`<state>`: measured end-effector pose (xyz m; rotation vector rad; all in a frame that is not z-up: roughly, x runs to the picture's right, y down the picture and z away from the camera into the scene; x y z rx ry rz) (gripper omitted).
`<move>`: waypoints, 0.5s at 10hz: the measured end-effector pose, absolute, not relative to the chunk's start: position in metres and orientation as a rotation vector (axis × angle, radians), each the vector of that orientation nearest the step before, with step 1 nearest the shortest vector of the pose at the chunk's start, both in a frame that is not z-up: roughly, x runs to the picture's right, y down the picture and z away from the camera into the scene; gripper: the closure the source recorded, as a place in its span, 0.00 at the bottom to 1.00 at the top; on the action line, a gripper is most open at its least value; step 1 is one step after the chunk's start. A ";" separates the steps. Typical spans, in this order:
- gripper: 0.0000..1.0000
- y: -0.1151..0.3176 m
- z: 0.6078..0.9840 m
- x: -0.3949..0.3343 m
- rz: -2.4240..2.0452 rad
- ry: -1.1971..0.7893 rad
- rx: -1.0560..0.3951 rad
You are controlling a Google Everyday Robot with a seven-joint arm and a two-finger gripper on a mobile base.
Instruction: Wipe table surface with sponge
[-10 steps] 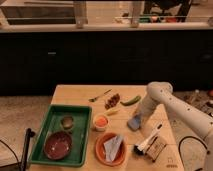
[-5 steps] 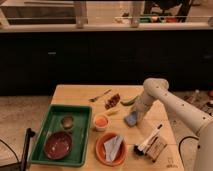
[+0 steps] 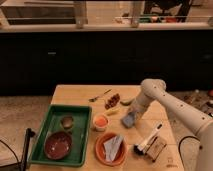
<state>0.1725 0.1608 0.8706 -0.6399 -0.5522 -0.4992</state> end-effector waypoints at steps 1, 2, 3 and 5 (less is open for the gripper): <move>1.00 0.164 0.868 0.173 -0.505 -0.569 -0.644; 1.00 0.166 0.866 0.173 -0.509 -0.578 -0.648; 1.00 0.169 0.865 0.173 -0.514 -0.588 -0.653; 1.00 0.176 0.860 0.178 -0.522 -0.609 -0.664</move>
